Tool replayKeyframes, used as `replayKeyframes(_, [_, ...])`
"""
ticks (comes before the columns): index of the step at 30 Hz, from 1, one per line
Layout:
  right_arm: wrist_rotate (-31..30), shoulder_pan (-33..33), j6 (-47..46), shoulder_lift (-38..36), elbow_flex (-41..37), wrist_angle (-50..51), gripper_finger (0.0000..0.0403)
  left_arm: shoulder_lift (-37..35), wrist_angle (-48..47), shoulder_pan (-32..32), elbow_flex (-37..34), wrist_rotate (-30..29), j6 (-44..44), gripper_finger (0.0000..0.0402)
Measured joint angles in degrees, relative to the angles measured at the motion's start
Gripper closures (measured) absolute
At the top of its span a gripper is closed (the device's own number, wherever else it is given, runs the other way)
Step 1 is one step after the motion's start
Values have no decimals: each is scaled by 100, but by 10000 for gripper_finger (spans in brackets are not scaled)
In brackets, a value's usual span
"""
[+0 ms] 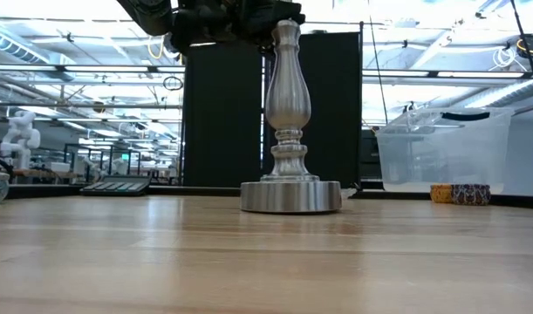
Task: Screw lightbulb
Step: Remove the white lightbulb from the desk lamp
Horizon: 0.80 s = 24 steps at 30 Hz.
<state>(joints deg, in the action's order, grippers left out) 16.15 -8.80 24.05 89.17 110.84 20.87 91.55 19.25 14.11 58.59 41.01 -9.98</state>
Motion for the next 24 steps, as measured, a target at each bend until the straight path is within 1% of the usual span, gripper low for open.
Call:
replayKeyframes(4, [-1008,526,69,1,329,674,53,0,31,-2,-2,-241,98,331])
replayKeyframes(9, [-2475,1304,301,11,355,993,53,0,70,-6,-4,-524,166,331])
replayKeyframes(15, [-3681,2226,324,90,355,1039,53,0,133,-124,-4,-1159,299,331])
replayKeyframes(19, [-4621,2772,324,189,355,1019,53,0,158,-183,-4,-1554,386,331])
replayKeyframes(24, [-5845,3365,304,496,353,831,53,0,192,-223,-7,-1741,409,331])
